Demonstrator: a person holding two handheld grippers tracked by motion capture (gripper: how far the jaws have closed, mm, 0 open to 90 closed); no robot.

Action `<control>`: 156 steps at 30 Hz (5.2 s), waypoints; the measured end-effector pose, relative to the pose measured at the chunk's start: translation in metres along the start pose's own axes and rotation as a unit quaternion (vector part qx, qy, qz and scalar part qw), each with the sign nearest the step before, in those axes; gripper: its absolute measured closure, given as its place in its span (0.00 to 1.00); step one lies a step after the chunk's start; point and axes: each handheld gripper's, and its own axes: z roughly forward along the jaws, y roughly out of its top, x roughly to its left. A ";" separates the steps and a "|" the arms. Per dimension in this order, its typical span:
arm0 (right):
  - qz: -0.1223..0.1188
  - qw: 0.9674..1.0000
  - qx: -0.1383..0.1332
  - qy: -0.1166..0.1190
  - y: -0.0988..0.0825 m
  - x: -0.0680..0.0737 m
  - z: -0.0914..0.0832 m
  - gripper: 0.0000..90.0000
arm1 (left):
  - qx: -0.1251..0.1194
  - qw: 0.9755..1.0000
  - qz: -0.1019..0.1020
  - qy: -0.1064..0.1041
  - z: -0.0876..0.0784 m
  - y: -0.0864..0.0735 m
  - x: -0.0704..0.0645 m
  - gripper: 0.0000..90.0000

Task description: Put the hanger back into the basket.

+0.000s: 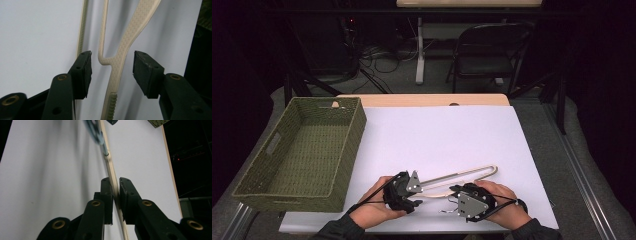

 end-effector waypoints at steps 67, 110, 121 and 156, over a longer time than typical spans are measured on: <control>0.180 0.978 -0.036 -0.101 -0.055 -0.015 -0.042 0.64 | -0.035 0.995 -0.087 0.019 -0.034 0.000 0.064 0.97; 0.215 0.970 -0.032 -0.106 -0.066 -0.017 -0.037 0.59 | -0.175 0.944 -0.248 0.130 -0.200 -0.115 0.133 0.97; 0.217 0.971 -0.018 -0.100 -0.067 -0.018 -0.036 0.59 | -0.130 0.943 -0.268 0.150 -0.216 -0.142 0.157 0.97; 0.217 0.970 -0.026 -0.104 -0.067 -0.016 -0.032 0.60 | -0.067 0.939 -0.294 0.164 -0.242 -0.224 0.173 0.97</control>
